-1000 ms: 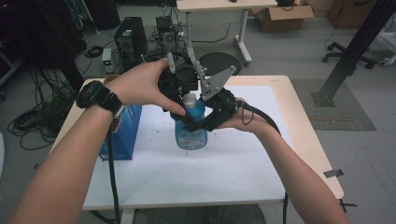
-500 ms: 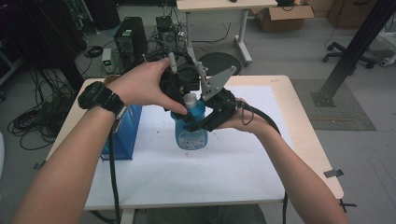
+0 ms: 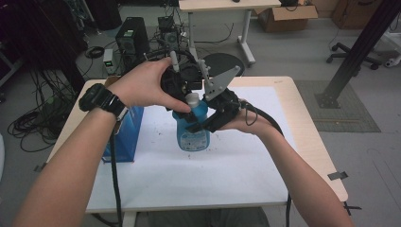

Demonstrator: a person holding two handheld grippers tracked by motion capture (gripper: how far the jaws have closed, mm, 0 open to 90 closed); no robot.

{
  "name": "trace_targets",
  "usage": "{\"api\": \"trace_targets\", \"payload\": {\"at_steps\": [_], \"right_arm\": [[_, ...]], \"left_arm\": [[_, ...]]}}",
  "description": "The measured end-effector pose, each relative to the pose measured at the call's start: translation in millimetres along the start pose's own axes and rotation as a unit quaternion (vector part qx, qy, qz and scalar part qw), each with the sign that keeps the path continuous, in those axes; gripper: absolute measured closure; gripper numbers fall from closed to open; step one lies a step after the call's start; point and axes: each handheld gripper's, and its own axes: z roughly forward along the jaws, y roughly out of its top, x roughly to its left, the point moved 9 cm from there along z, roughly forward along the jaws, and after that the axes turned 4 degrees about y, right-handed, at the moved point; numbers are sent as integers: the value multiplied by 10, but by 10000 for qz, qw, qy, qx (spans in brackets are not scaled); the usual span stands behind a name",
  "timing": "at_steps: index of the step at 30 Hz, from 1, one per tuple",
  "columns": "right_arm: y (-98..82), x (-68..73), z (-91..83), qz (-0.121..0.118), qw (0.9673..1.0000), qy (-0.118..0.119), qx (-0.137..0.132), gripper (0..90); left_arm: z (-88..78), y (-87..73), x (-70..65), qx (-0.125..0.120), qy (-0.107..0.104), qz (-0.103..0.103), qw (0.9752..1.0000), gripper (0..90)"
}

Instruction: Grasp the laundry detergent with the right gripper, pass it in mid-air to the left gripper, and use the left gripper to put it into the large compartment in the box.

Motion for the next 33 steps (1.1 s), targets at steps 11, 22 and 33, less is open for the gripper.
{"api": "trace_targets", "payload": {"at_steps": [11,22,33], "right_arm": [[-191,-81,-89,282,9992,-168,231,49],[-919,-127,-379,377,9750,-447,2142,71],[-1594,-138,-936,830,9305,-844,3467,80]], "left_arm": [[-174,-89,102,260,70,-307,9992,382],[-632,-357,501,621,810,-2301,9678,383],[-1058,-990,926,572,1753,-4696,8634,383]]}}
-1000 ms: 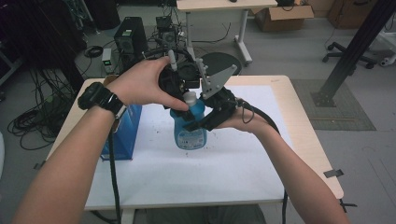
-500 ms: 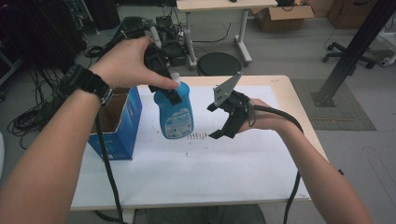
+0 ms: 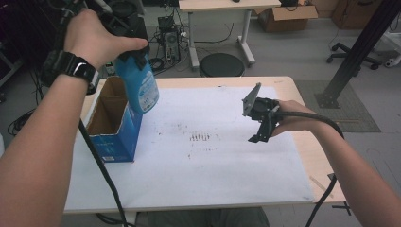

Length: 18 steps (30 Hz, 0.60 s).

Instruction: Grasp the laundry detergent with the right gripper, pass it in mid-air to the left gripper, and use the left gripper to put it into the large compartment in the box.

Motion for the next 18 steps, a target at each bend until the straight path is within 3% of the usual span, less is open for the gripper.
{"api": "trace_targets", "payload": {"at_steps": [1,4,5,7,18], "right_arm": [[0,0,0,0,10000,0,0,80],[-232,-25,-5,128,9996,50,267,89],[-283,-30,-5,138,9993,42,330,90],[-376,-49,0,191,9988,17,440,89],[-643,-102,-21,444,9978,-48,491,84]], "left_arm": [[0,0,0,0,0,0,10000,383],[-16,-76,273,11,218,-545,9983,383],[-16,-76,273,11,218,-545,9983,383],[-13,-138,421,-17,307,-811,9962,383],[77,-348,756,46,489,-1326,9900,383]]}}
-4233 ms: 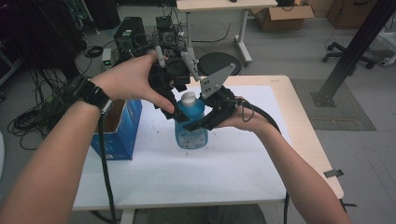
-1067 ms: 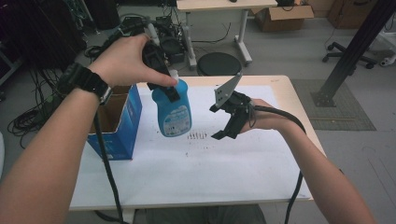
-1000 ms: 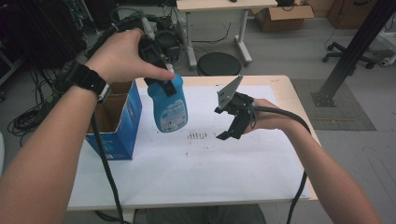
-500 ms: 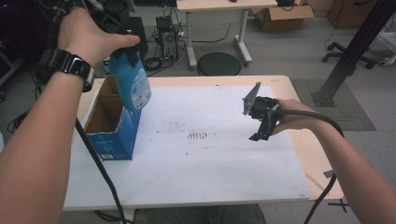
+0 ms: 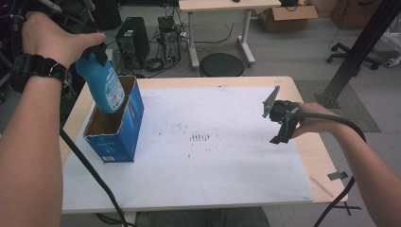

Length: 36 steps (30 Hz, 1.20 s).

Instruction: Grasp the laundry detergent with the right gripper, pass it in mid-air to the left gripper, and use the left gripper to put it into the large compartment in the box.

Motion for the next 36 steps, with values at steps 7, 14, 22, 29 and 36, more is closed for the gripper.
{"api": "trace_targets", "payload": {"at_steps": [7,14,22,29,36], "right_arm": [[-54,-8,1,48,10000,-18,1,85],[-85,-1,12,61,10000,-3,39,87],[-98,11,25,40,10000,-12,79,86],[-98,10,13,39,10000,5,74,86],[-98,6,24,63,10000,-1,66,87]], "left_arm": [[154,-82,73,81,90,-59,9999,383],[382,-174,103,88,-33,-237,9997,383],[700,-303,96,269,-51,-263,9993,383],[957,-391,58,378,-69,-264,9989,383],[1184,-466,16,468,-168,-327,9982,383]]}}
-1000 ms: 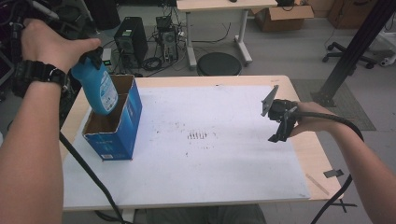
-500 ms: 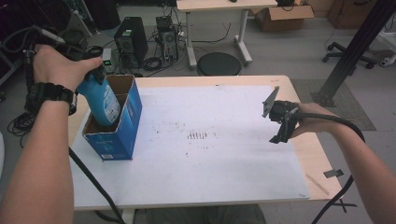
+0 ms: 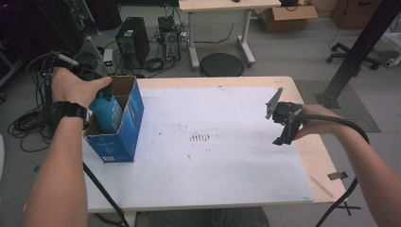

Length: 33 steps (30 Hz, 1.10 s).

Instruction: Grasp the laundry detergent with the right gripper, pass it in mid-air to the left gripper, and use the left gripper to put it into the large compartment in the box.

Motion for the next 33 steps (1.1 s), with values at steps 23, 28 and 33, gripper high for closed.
{"api": "trace_targets", "payload": {"at_steps": [23,28,33], "right_arm": [[-27,4,40,50,10000,42,-13,87],[-33,1,48,59,10000,35,-28,87],[-44,14,74,56,10000,63,-1,87]], "left_arm": [[549,-191,-88,418,54,45,9991,383],[587,-207,-92,432,58,49,9990,383],[614,-212,-101,421,94,56,9991,382]]}}
